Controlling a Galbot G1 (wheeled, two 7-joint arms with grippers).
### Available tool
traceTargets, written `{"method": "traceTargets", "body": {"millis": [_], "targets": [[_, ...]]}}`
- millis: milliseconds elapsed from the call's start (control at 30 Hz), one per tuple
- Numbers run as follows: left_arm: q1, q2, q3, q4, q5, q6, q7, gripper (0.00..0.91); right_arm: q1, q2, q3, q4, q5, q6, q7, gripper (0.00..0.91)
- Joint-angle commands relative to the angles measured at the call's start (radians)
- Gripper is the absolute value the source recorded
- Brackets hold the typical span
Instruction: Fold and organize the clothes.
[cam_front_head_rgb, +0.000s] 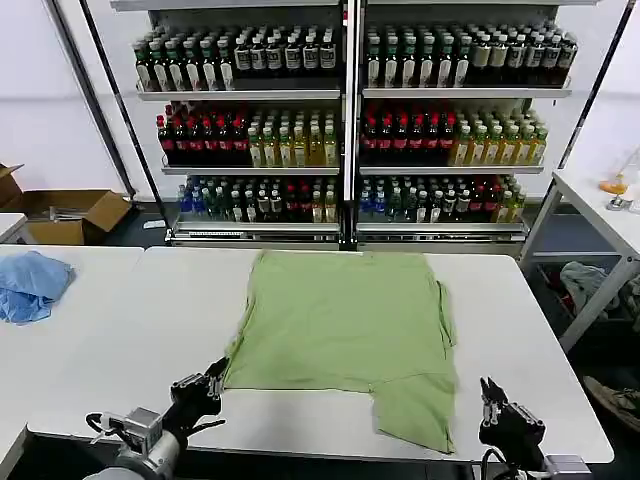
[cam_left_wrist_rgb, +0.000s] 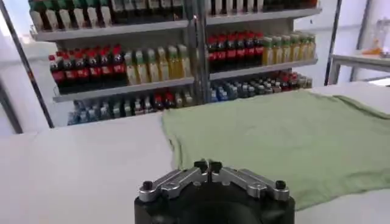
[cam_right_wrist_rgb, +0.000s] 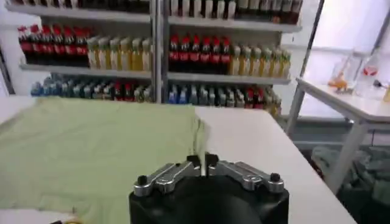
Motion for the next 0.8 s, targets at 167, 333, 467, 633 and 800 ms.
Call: {"method": "traceTargets", "body": {"millis": [167, 333, 467, 633, 800], "targets": [[-0.077, -0.033, 0.053, 0.167, 0.097, 0.02, -0.06, 0.907, 0.046, 0.049, -0.106, -0.108, -0.059, -0.046, 0.004, 0.907], [-0.116, -0.032, 0.085, 0.207, 0.097, 0.036, -0.06, 0.907, 0.066, 0.066, -0.135, -0.139, -0.07, -0.048, 0.003, 0.907], [-0.147, -0.033, 0.106, 0.239, 0.086, 0.058, -0.06, 0.907, 0.081, 0.073, -0.141, -0.159, -0.07, -0.056, 0.004, 0.907], [-0.164, -0.034, 0.118, 0.25, 0.075, 0.078, -0.058, 0.766, 0.081, 0.075, -0.141, -0.167, -0.068, -0.059, 0.007, 0.867], [-0.163, -0.036, 0.124, 0.251, 0.071, 0.084, -0.056, 0.04, 0.068, 0.077, -0.145, -0.169, -0.057, -0.06, 0.004, 0.0]]}}
